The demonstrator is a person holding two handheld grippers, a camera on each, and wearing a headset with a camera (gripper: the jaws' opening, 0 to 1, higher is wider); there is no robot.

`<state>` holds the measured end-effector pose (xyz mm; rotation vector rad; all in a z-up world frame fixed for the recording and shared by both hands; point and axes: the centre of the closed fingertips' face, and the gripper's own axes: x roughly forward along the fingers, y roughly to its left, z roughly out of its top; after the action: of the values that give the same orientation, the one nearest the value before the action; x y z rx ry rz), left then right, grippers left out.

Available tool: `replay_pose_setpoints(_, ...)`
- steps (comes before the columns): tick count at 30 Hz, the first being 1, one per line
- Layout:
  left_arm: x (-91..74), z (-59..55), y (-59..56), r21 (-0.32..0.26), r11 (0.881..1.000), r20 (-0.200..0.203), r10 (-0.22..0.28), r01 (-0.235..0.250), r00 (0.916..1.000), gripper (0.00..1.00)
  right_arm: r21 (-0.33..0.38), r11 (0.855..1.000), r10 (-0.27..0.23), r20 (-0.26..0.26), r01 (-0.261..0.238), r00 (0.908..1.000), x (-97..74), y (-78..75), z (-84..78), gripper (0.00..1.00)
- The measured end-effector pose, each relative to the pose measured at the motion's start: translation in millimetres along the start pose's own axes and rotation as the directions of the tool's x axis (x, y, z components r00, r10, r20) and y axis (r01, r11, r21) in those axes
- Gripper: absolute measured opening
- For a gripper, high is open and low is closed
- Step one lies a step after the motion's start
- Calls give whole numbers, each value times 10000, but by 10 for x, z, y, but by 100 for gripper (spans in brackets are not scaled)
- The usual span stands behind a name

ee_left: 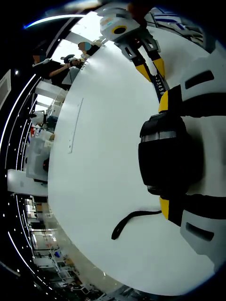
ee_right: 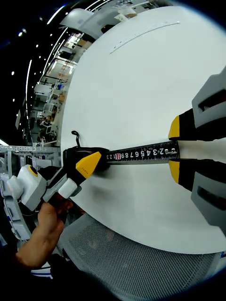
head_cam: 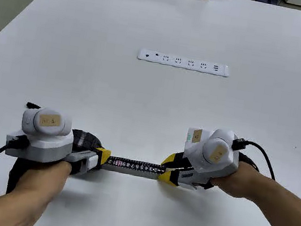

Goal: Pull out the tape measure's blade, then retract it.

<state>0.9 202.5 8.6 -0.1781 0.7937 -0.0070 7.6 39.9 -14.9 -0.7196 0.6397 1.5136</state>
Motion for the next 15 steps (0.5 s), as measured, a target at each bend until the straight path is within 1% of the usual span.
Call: replay_pose_setpoints(15, 14, -7, 11, -8, 10000, -30, -31, 31, 10000, 61, 16, 10000, 70, 133, -70, 9999, 112, 15, 130, 11)
